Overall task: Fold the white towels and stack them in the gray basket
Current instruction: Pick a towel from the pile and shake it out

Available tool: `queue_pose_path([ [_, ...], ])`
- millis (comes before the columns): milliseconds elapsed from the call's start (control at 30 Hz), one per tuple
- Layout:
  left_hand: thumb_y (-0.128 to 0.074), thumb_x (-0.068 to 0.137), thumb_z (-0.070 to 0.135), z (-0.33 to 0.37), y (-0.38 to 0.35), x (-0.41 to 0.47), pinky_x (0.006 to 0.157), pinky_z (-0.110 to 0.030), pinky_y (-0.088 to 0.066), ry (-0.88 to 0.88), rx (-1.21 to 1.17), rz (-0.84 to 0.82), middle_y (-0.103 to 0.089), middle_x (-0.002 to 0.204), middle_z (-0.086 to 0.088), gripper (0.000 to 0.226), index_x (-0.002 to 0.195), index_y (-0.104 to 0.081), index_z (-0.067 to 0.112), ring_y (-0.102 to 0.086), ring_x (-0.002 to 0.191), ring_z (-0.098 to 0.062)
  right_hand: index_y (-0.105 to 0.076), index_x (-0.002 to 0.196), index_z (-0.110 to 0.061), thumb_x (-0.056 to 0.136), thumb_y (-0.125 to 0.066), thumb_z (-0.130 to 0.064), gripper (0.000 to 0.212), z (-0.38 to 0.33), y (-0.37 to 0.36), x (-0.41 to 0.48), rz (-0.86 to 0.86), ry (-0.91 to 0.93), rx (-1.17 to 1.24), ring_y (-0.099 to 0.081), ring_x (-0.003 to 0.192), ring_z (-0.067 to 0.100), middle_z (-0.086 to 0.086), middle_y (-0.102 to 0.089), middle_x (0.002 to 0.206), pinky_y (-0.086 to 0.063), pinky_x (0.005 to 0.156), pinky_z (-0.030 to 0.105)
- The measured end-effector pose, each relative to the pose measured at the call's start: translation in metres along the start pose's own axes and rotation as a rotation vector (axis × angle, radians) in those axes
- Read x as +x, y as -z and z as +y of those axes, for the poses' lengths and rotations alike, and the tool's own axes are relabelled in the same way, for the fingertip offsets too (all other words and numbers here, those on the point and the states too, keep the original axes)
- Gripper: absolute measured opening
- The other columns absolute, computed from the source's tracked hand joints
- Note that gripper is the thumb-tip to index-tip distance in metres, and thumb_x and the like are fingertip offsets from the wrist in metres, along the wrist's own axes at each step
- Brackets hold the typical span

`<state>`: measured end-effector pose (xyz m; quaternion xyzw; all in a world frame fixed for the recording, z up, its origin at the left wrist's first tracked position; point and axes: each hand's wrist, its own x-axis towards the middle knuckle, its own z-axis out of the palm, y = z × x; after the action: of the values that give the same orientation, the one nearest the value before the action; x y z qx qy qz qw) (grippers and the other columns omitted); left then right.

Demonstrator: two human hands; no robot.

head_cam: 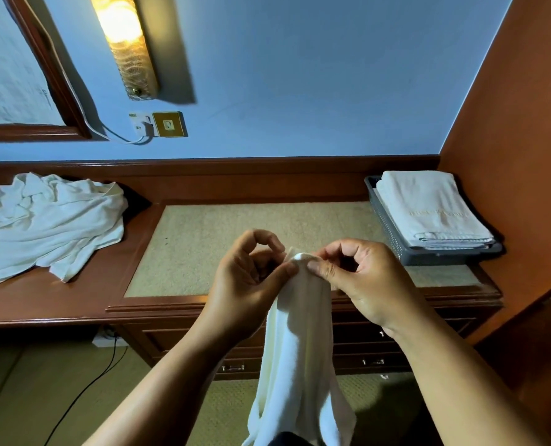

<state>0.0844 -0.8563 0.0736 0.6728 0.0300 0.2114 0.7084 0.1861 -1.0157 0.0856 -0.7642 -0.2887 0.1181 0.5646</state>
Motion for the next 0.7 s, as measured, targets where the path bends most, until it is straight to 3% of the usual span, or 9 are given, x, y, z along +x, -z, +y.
queue_pose_path([
  [100, -0.066, 0.093, 0.002, 0.002, 0.003, 0.003, 0.066, -0.039, -0.053, -0.022, 0.131, -0.006, -0.070, 0.074, -0.011, 0.012, 0.099, -0.057, 0.008, -0.066, 0.071, -0.023, -0.070, 0.082, -0.027, 0.070, -0.080, -0.050, 0.028, 0.004, 0.001, 0.002, 0.046, -0.026, -0.020, -0.061, 0.066, 0.009, -0.004, -0.066, 0.072, -0.053, 0.061, 0.025],
  [167, -0.068, 0.093, 0.003, 0.004, 0.004, 0.006, 0.062, -0.046, -0.054, -0.073, 0.225, -0.005, -0.068, 0.074, -0.014, 0.010, 0.097, -0.065, 0.012, -0.064, 0.068, -0.031, -0.066, 0.078, -0.024, 0.075, -0.082, -0.041, 0.023, 0.009, -0.003, 0.000, 0.105, -0.023, -0.079, -0.057, 0.060, 0.005, -0.004, -0.065, 0.070, -0.049, 0.058, 0.022],
  [267, -0.068, 0.093, 0.004, 0.011, 0.003, 0.011, 0.068, -0.059, -0.057, -0.086, 0.295, 0.013, -0.071, 0.082, -0.011, 0.022, 0.094, -0.075, 0.025, -0.066, 0.076, -0.039, -0.061, 0.078, -0.024, 0.083, -0.079, -0.021, 0.019, 0.012, -0.011, -0.012, 0.131, 0.011, -0.062, -0.054, 0.057, 0.003, -0.005, -0.063, 0.068, -0.046, 0.056, 0.017],
  [367, -0.067, 0.092, 0.004, 0.017, 0.004, 0.016, 0.070, -0.061, -0.057, -0.022, 0.283, 0.077, -0.073, 0.087, -0.007, 0.033, 0.089, -0.078, 0.035, -0.068, 0.078, -0.039, -0.059, 0.080, -0.020, 0.086, -0.075, -0.009, 0.020, 0.012, -0.025, -0.030, 0.123, 0.074, -0.020, -0.058, 0.061, 0.007, -0.006, -0.061, 0.070, -0.045, 0.057, 0.016],
  [467, -0.067, 0.092, 0.002, 0.018, 0.003, 0.019, 0.069, -0.060, -0.059, 0.024, 0.244, 0.153, -0.073, 0.085, -0.007, 0.033, 0.088, -0.080, 0.032, -0.072, 0.076, -0.036, -0.056, 0.085, -0.023, 0.080, -0.081, -0.024, 0.026, 0.010, -0.042, -0.045, 0.090, 0.126, -0.055, -0.063, 0.071, 0.012, -0.007, -0.061, 0.076, -0.048, 0.062, 0.014],
  [600, -0.065, 0.093, 0.000, 0.022, -0.007, 0.017, 0.075, -0.050, -0.063, 0.050, 0.182, 0.176, -0.074, 0.083, -0.011, 0.029, 0.092, -0.080, 0.024, -0.076, 0.079, -0.026, -0.047, 0.089, -0.034, 0.067, -0.082, -0.057, 0.048, 0.009, -0.059, -0.047, 0.140, -0.022, -0.190, -0.056, 0.084, 0.003, -0.013, -0.055, 0.092, -0.048, 0.066, 0.016],
  [700, -0.063, 0.093, -0.003, 0.027, -0.012, 0.014, 0.076, -0.047, -0.063, 0.058, 0.111, 0.197, -0.075, 0.085, -0.013, 0.029, 0.093, -0.079, 0.021, -0.076, 0.082, -0.026, -0.045, 0.089, -0.034, 0.082, -0.075, -0.046, 0.033, 0.010, -0.066, -0.042, 0.253, 0.039, -0.197, -0.053, 0.083, 0.004, -0.012, -0.052, 0.090, -0.047, 0.065, 0.016],
])
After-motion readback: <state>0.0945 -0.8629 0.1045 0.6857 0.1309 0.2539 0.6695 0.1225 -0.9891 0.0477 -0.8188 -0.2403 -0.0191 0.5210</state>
